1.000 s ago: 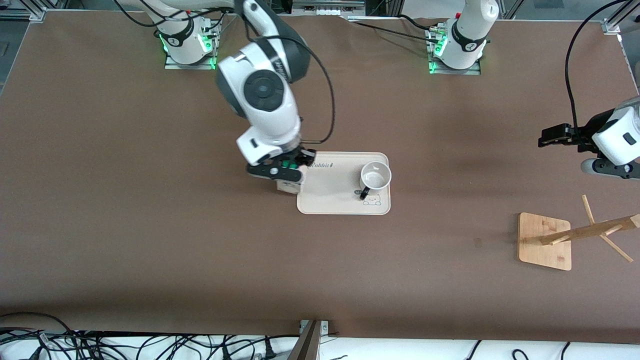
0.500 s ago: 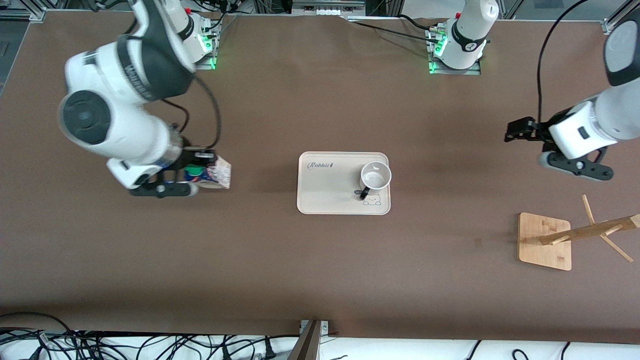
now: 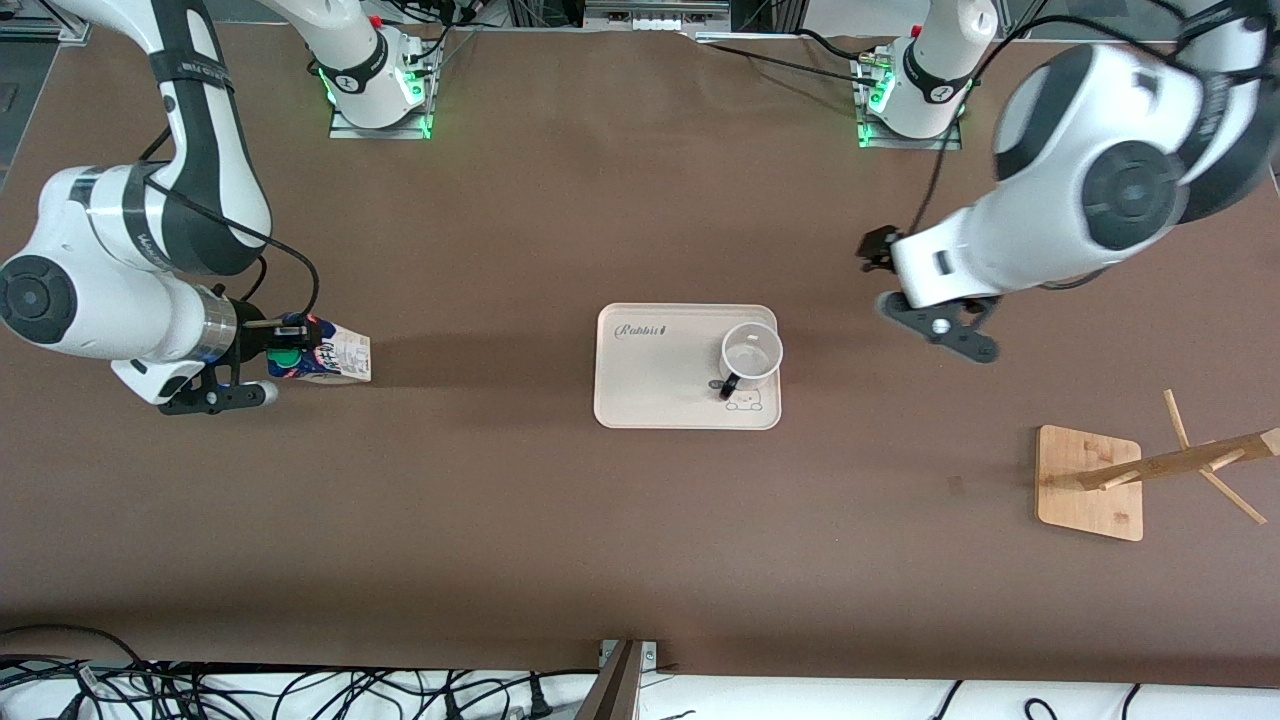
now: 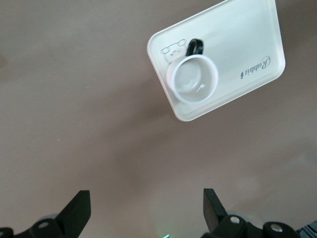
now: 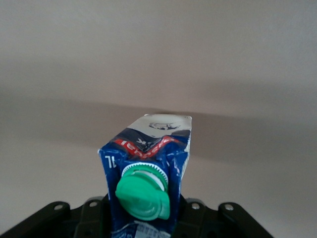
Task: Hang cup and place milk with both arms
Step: 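Set the carton on the table while the left gripper lowers to the mug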
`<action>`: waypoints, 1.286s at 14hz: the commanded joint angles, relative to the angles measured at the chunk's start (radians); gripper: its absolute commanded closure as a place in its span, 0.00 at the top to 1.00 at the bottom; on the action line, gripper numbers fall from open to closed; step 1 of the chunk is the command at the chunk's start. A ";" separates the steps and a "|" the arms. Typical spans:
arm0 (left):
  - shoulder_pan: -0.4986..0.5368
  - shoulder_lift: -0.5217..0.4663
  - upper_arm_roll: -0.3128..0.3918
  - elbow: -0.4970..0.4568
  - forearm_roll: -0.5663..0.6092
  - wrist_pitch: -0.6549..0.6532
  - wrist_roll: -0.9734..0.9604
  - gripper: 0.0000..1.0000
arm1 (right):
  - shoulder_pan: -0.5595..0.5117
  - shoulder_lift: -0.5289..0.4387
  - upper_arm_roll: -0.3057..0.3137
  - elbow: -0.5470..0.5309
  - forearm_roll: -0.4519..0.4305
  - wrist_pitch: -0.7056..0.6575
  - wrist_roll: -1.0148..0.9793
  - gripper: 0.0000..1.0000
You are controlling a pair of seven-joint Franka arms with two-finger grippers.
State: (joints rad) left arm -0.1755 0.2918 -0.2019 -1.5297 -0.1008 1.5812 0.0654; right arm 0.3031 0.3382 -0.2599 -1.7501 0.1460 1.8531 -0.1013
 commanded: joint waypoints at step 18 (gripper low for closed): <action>-0.259 0.352 0.015 0.032 0.076 0.433 -0.176 1.00 | 0.014 -0.149 -0.021 0.168 -0.028 -0.146 0.041 1.00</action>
State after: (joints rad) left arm -0.4261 0.6407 -0.1955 -1.5189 -0.0488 2.0253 -0.0993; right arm 0.3149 0.1920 -0.2688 -1.6467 0.1370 1.7687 -0.0744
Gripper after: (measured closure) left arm 0.000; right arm 0.000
